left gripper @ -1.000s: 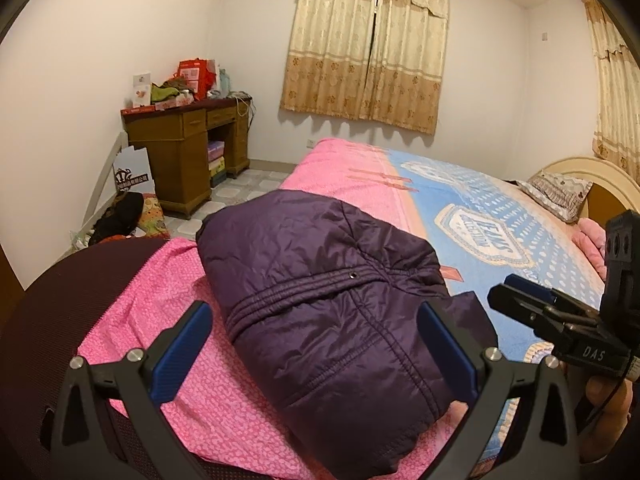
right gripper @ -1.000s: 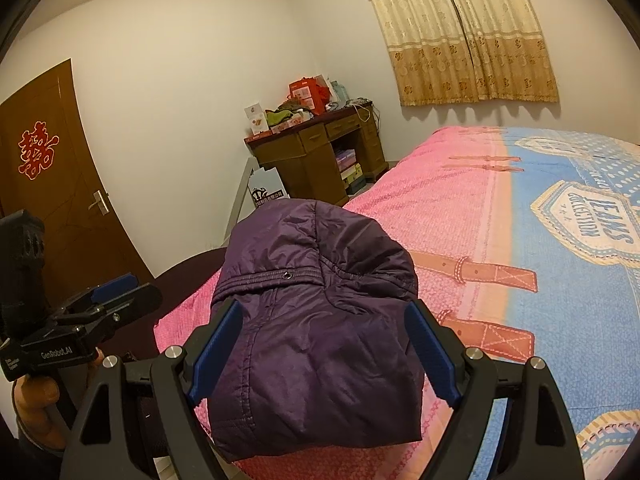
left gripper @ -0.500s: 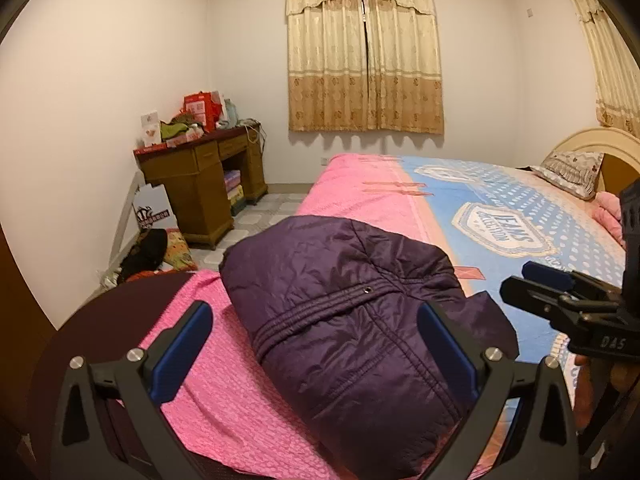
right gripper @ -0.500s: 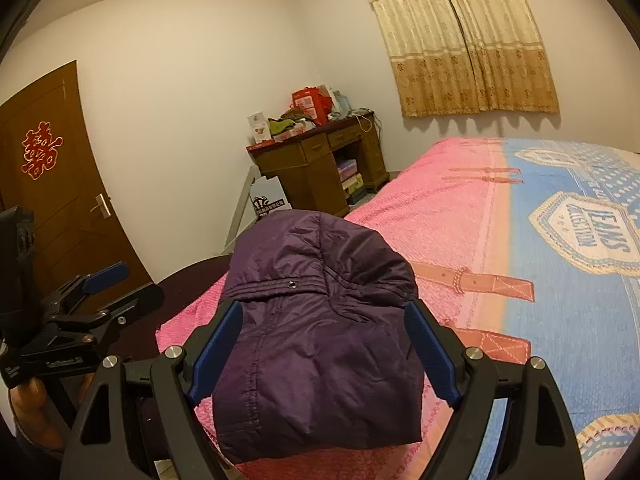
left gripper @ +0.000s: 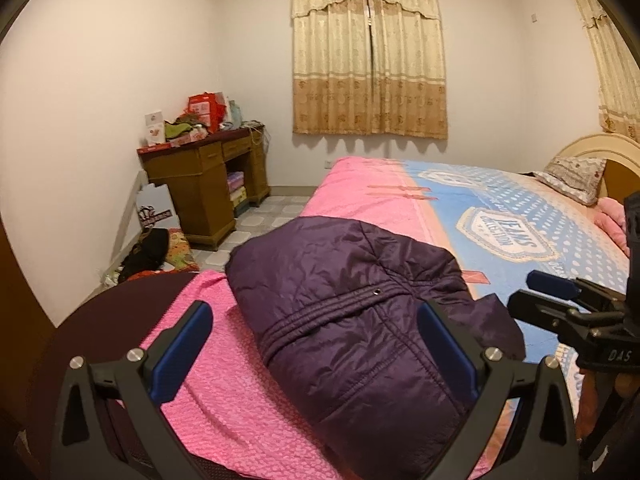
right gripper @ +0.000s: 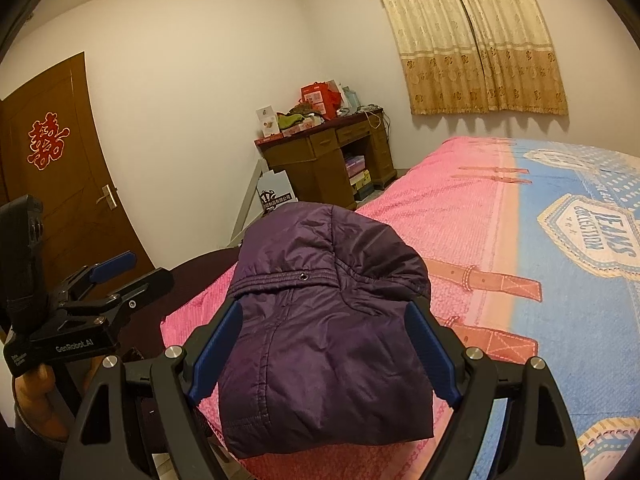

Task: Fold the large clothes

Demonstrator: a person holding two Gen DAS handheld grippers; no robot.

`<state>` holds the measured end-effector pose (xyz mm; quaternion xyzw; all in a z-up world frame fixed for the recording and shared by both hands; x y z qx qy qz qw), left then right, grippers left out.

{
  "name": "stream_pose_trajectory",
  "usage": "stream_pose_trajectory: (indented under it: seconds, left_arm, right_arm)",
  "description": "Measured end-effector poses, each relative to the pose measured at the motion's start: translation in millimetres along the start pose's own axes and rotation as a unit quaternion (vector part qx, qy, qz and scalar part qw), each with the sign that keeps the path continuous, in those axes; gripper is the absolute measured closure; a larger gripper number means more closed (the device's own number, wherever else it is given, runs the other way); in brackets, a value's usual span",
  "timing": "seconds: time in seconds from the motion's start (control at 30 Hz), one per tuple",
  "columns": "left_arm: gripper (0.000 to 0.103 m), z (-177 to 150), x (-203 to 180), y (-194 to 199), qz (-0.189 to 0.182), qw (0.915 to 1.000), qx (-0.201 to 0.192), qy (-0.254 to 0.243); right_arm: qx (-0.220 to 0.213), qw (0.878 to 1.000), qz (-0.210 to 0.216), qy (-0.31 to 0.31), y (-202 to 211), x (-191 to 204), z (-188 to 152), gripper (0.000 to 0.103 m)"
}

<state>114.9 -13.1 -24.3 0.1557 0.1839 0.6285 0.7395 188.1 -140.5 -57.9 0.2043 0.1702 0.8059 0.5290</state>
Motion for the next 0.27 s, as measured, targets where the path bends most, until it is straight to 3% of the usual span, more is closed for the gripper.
stream_pose_trajectory:
  seconds: [0.27]
  left_arm:
    - [0.0,0.3,-3.8,-1.9,0.003,0.9999,0.0,-0.011]
  right_arm:
    - [0.005,1.0,-0.001,-0.001,-2.2,-2.5,-2.8,0.02]
Point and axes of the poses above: each gripper's, at about its wrist camera, not at the fingertips, and y roughly against the way its jaws point, x to its left, z to its top, the point moved 6 cm from there along -y, roughly the way its jaws point, and after that the axes turned 12 degrees about -z, right-handed, at the moved point
